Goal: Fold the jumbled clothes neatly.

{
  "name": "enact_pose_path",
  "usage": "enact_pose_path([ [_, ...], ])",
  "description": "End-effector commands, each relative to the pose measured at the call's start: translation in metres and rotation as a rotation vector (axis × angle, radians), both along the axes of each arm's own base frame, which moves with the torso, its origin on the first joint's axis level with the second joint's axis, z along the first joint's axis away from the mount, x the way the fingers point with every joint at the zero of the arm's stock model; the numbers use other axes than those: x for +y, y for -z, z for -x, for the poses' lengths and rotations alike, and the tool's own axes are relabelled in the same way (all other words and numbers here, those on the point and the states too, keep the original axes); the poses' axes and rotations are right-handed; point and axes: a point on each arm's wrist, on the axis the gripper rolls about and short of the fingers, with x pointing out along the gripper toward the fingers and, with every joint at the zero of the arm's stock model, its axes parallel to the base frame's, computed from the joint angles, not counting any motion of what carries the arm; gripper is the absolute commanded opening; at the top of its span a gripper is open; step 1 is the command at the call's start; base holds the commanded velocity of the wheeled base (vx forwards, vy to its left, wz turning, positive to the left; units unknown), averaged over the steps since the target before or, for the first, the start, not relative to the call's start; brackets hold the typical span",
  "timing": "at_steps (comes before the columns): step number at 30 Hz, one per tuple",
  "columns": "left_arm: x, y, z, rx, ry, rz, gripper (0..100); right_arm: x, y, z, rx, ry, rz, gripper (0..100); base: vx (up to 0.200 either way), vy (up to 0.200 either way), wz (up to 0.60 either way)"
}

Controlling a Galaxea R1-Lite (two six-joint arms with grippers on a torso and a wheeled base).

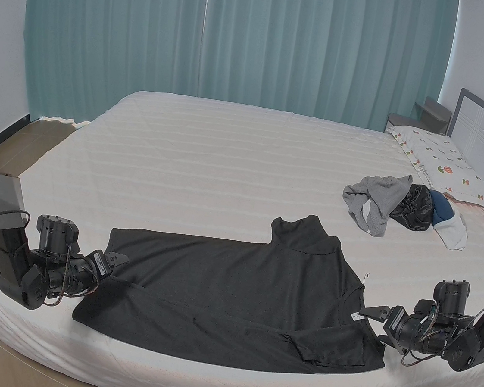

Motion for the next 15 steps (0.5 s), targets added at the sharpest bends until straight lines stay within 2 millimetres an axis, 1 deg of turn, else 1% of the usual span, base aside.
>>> enact_pose_path([
  [1,0.000,0.007,-0.001,0.018,-0.002,-0.001,100,0.000,0.002,0.000,0.005,-0.002,0.000,100,0.000,0.000,0.00],
  [7,0.002,0.008,0.000,0.020,-0.007,-0.005,100,0.000,0.001,0.000,-0.012,0.001,0.000,100,0.000,0.000,0.00],
  [8,0.003,0.008,0.001,0.023,-0.013,-0.010,0,0.000,0.002,0.000,-0.018,0.000,0.001,100,0.000,0.000,0.00],
  [15,0.005,0.002,0.012,0.030,-0.014,-0.014,0,0.000,0.005,-0.002,-0.019,0.017,0.014,100,0.000,0.000,0.00],
])
